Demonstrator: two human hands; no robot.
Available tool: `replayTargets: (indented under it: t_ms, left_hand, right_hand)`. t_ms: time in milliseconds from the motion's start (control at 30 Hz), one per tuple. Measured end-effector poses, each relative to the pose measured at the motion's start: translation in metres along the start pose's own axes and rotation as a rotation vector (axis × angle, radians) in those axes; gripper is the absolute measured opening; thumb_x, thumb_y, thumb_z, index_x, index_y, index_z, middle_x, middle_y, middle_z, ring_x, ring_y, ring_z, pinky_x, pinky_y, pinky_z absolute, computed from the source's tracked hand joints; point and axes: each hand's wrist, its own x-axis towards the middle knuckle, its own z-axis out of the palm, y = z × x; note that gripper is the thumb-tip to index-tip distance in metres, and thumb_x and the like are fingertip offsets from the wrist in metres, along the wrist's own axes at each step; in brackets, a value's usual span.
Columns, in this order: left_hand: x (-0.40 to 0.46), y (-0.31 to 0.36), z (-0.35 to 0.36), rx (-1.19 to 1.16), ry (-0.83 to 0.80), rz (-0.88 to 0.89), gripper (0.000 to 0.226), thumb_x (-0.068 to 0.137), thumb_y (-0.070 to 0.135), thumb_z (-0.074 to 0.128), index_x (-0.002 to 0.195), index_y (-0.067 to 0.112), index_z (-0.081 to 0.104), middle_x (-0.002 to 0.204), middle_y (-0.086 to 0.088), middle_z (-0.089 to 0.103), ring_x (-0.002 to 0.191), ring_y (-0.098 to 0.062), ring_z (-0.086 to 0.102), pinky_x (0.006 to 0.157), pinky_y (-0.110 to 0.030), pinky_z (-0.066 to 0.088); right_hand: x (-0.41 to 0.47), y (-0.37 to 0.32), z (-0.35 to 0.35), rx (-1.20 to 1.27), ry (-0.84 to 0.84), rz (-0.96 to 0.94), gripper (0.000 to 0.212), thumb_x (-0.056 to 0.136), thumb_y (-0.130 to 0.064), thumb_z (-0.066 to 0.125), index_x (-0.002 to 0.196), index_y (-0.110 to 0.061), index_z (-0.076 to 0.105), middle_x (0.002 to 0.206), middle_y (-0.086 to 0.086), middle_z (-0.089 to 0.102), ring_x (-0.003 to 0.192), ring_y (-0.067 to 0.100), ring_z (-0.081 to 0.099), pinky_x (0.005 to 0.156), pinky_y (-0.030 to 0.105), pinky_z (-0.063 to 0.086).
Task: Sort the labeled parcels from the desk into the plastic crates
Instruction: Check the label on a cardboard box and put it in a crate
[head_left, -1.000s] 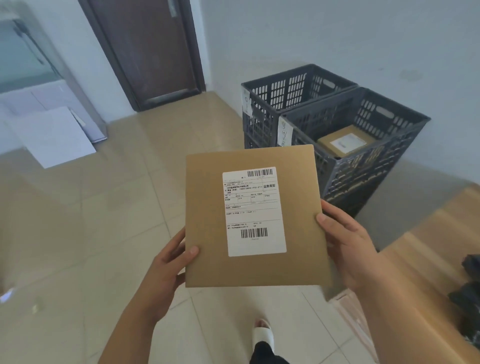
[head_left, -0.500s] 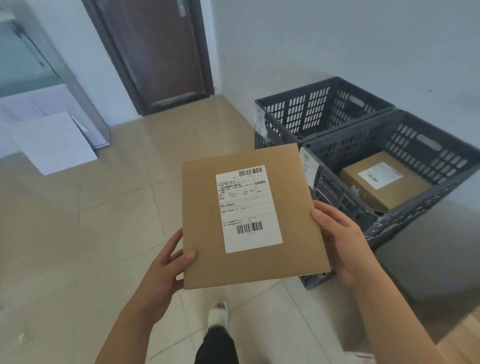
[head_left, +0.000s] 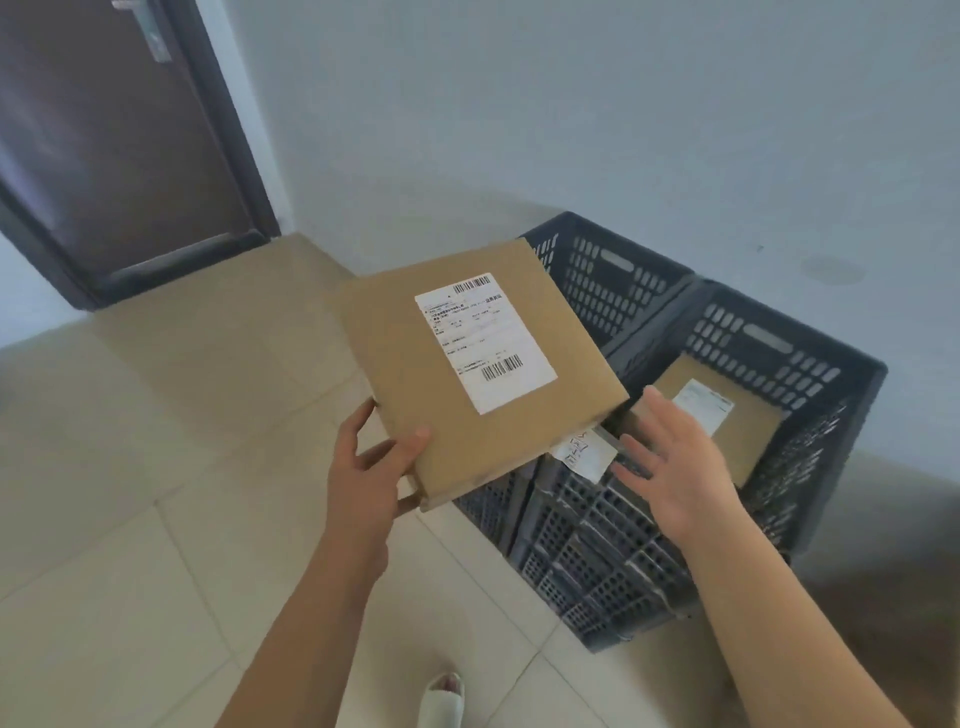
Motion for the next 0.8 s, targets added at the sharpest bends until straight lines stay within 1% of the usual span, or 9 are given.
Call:
replayTargets:
  t_ms: [100,167,233,300,433,500,633,733,800]
  left_hand:
    - [0.044,0.02,0.042,0.02,-0.083,0.007,0.072,0.084,0.027,0.084,0.143,0.045,0.048,0.122,-0.004,0.069,0.096,-0.013,0.075,0.065,-0.04,0.065]
    - [0.066,0.028,0.072,0.063,-0.192,-0.005,0.071,0.084,0.029,0.085,0.143,0.045,0.047,0.123,-0.001,0.068,0.103,-0.015,0.073,0.064,-0.035,0.064]
    - [0.083,0.031,0.104,0.117,-0.312,-0.029,0.07,0.084,0.029,0.084,0.141,0.045,0.048,0.123,-0.001,0.068,0.108,-0.019,0.071,0.072,-0.044,0.065]
    - [0.096,0.033,0.136,0.178,-0.418,-0.044,0.073,0.084,0.029,0.084,0.145,0.044,0.047,0.124,0.0,0.069,0.11,-0.019,0.07,0.08,-0.049,0.064]
    - [0.121,0.033,0.205,0.242,-0.581,-0.053,0.075,0.086,0.027,0.082,0.149,0.04,0.045,0.12,0.001,0.071,0.107,-0.016,0.071,0.081,-0.046,0.064]
    - [0.13,0.03,0.241,0.29,-0.635,-0.039,0.076,0.086,0.029,0.082,0.151,0.04,0.044,0.119,0.001,0.072,0.107,-0.017,0.072,0.083,-0.051,0.063]
    - [0.152,0.021,0.312,0.459,-0.765,-0.031,0.081,0.085,0.037,0.081,0.154,0.043,0.039,0.124,0.002,0.072,0.109,-0.016,0.072,0.085,-0.05,0.064]
    - [0.173,0.003,0.353,0.679,-0.892,0.01,0.072,0.089,0.05,0.074,0.153,0.044,0.041,0.136,0.005,0.065,0.127,-0.016,0.062,0.106,-0.049,0.052]
    - [0.19,-0.015,0.368,0.823,-0.871,0.093,0.067,0.093,0.056,0.066,0.154,0.042,0.04,0.155,0.004,0.049,0.143,-0.019,0.045,0.117,-0.048,0.039]
  right_hand:
    - [0.016,-0.005,0.026,0.177,0.02,0.085,0.063,0.09,-0.044,0.075,0.145,-0.034,0.044,0.144,0.007,0.045,0.128,0.036,0.056,0.106,0.063,0.049]
    - [0.023,-0.004,0.029,0.258,0.001,0.123,0.065,0.089,-0.045,0.075,0.146,-0.03,0.046,0.144,0.011,0.048,0.126,0.036,0.058,0.102,0.063,0.051]
    - [0.031,-0.005,0.022,0.342,0.013,0.117,0.069,0.089,-0.045,0.073,0.149,-0.023,0.047,0.141,0.014,0.055,0.123,0.035,0.062,0.099,0.062,0.053]
    - [0.041,-0.01,0.012,0.43,0.071,0.093,0.062,0.091,-0.042,0.071,0.145,-0.019,0.05,0.136,0.015,0.06,0.121,0.036,0.064,0.099,0.061,0.053]
    - [0.071,-0.03,-0.012,0.585,0.181,0.028,0.03,0.097,-0.033,0.067,0.124,-0.024,0.057,0.132,0.018,0.061,0.121,0.038,0.062,0.104,0.064,0.048]
    - [0.09,-0.04,-0.027,0.67,0.206,0.009,0.024,0.098,-0.031,0.067,0.119,-0.023,0.059,0.129,0.02,0.064,0.12,0.039,0.063,0.104,0.064,0.049]
    - [0.126,-0.048,-0.061,0.848,0.297,0.027,0.04,0.095,-0.029,0.071,0.13,-0.016,0.057,0.125,0.021,0.066,0.115,0.042,0.065,0.098,0.059,0.054]
    - [0.153,-0.036,-0.086,0.995,0.349,0.101,0.056,0.093,-0.027,0.074,0.141,-0.016,0.048,0.13,0.025,0.059,0.116,0.045,0.062,0.102,0.063,0.05]
    - [0.169,-0.024,-0.1,1.074,0.389,0.158,0.06,0.092,-0.026,0.075,0.143,-0.016,0.046,0.131,0.027,0.056,0.119,0.046,0.06,0.105,0.064,0.048]
